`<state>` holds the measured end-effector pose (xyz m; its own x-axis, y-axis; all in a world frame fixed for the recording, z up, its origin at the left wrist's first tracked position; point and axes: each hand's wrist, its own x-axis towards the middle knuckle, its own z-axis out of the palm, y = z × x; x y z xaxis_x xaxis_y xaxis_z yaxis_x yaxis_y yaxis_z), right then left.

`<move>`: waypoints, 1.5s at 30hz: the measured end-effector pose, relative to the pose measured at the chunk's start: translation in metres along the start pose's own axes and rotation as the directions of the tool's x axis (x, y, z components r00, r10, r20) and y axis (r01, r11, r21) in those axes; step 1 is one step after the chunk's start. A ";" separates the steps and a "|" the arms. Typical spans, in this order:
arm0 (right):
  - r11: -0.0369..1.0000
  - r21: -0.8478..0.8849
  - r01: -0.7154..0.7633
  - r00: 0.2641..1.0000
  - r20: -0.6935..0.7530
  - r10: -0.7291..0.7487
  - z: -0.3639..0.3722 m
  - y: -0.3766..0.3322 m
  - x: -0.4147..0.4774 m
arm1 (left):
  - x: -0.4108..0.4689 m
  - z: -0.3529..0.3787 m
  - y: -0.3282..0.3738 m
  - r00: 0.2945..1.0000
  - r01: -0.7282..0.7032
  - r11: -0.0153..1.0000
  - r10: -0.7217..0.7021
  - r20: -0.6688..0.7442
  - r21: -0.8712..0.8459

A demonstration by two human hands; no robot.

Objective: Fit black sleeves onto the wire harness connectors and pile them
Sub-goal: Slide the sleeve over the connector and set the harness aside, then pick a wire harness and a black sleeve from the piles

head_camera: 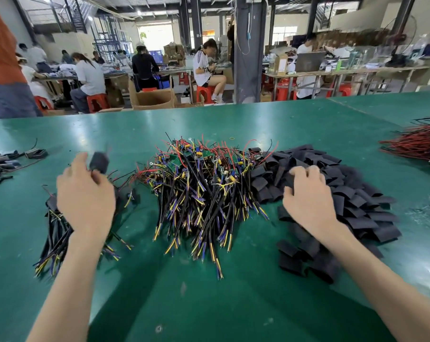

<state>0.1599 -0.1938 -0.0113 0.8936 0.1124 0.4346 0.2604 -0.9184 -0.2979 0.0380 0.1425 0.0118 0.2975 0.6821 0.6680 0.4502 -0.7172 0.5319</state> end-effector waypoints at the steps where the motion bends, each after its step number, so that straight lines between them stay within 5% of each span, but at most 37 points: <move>1: 0.999 -0.016 -0.049 0.998 0.047 0.049 -0.002 0.004 0.003 | 0.002 0.003 -0.011 0.997 0.032 0.992 -0.041 0.067 0.125; 4: 0.993 -0.049 -0.107 0.971 0.208 0.115 -0.007 0.013 0.009 | 0.001 0.010 -0.029 0.966 0.053 0.948 -0.128 0.224 0.313; 9: 0.993 -0.110 -0.042 0.920 0.383 0.081 -0.003 0.012 0.007 | -0.007 0.015 -0.024 0.981 0.107 0.952 -0.148 0.124 0.285; 14: 0.978 -0.165 0.128 0.917 0.395 -0.053 0.012 0.005 0.000 | -0.021 0.016 0.010 0.988 -0.147 0.985 0.143 0.055 0.089; 18: 0.968 -0.127 0.215 0.918 0.365 -0.156 0.017 0.002 -0.002 | -0.053 0.025 0.065 0.904 -0.391 0.899 0.415 0.098 -0.198; 22: 0.970 -0.062 0.235 0.946 0.246 -0.214 0.017 0.001 -0.002 | -0.061 0.047 0.104 0.876 -0.394 0.871 0.453 0.168 -0.295; 26: 0.964 0.110 0.242 0.954 0.155 -0.257 0.012 -0.002 -0.001 | -0.030 0.077 0.126 0.895 -0.308 0.947 0.321 0.309 -0.090; 30: 0.926 0.293 0.239 0.957 0.089 -0.275 0.009 -0.007 -0.004 | -0.006 0.095 0.135 0.810 -0.386 0.909 0.253 0.529 0.158; 34: 0.930 0.321 0.181 0.963 0.136 -0.234 0.012 -0.012 -0.005 | -0.006 0.093 0.145 0.824 -0.420 0.896 0.309 0.475 0.145; 37: 0.899 0.414 0.141 0.969 0.129 -0.212 0.013 -0.015 -0.005 | -0.011 0.078 0.155 0.856 -0.362 0.931 0.313 0.411 0.045; 40: 0.870 0.486 0.086 0.971 0.153 -0.181 0.014 -0.017 -0.006 | -0.006 0.051 0.171 0.889 -0.217 0.948 0.291 0.355 -0.234; 43: 0.861 0.503 0.081 0.961 0.188 -0.200 0.014 -0.017 -0.008 | 0.008 0.014 0.188 0.903 -0.101 0.786 0.330 0.277 -0.610; 45: 0.855 0.506 0.114 0.950 0.197 -0.243 0.013 -0.016 -0.009 | 0.021 -0.011 0.193 0.918 -0.203 0.712 0.378 0.122 -0.672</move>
<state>0.1530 -0.1753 -0.0216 0.8574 0.4051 0.3175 0.5096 -0.5808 -0.6348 0.1218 0.0164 0.1342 0.5462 0.3724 0.7503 -0.3059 -0.7451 0.5926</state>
